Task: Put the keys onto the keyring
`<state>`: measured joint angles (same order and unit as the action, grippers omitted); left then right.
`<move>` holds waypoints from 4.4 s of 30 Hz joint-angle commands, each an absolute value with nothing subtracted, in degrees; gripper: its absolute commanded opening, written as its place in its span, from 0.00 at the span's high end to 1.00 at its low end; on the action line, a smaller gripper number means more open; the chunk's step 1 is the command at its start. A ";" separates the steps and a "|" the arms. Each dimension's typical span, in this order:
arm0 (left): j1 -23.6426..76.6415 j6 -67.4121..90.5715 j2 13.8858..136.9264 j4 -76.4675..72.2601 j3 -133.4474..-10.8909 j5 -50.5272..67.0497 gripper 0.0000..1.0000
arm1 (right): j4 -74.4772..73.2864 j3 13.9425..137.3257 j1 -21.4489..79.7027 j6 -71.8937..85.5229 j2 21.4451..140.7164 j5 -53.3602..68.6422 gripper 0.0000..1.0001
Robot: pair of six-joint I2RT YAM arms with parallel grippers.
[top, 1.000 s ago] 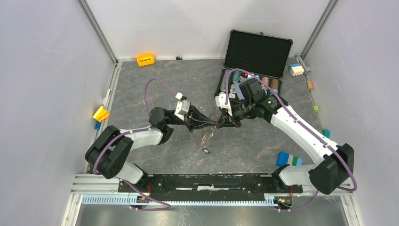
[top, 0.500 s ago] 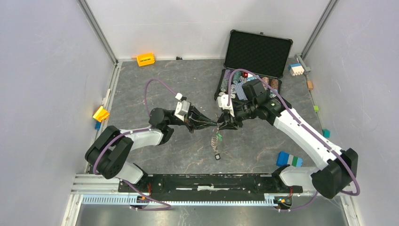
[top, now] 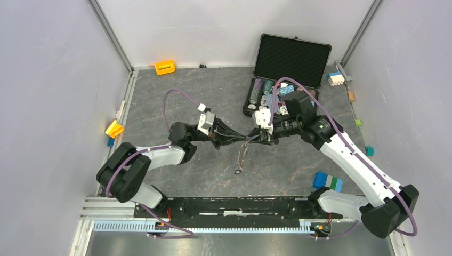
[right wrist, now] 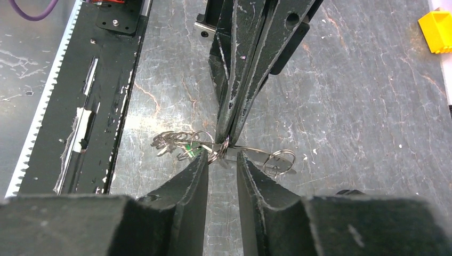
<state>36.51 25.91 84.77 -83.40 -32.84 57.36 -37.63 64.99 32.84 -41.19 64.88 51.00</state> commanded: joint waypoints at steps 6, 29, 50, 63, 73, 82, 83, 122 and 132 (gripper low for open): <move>36.83 28.21 85.20 -88.11 -34.01 55.55 0.98 | -34.07 63.41 32.60 -39.21 65.74 51.84 0.70; 36.83 28.12 85.55 -88.07 -33.71 55.37 0.98 | -31.73 62.20 32.61 -36.61 66.26 50.74 0.86; 34.52 11.84 84.86 -75.36 -34.39 60.40 0.62 | -46.79 72.29 42.39 -40.14 69.70 24.49 1.00; 33.77 0.58 85.22 -70.67 -32.99 59.96 0.45 | -54.21 81.16 51.45 -40.25 77.30 5.99 1.00; 33.82 0.65 87.94 -78.36 -30.12 59.46 0.55 | -56.64 82.85 54.93 -40.25 80.09 -3.03 1.00; 33.86 0.32 87.87 -79.51 -29.12 60.67 0.54 | -57.30 84.19 54.93 -40.78 79.96 -5.03 1.00; 33.89 0.47 87.79 -79.45 -29.42 60.58 0.54 | -57.44 84.28 54.93 -40.83 79.96 -4.74 1.00; 35.53 1.19 86.68 -82.72 -30.45 59.04 0.77 | -57.57 85.32 52.47 -38.32 83.08 6.29 1.00; 35.95 1.95 88.61 -82.86 -31.64 58.93 0.85 | -57.71 85.86 51.95 -37.97 83.10 7.72 1.00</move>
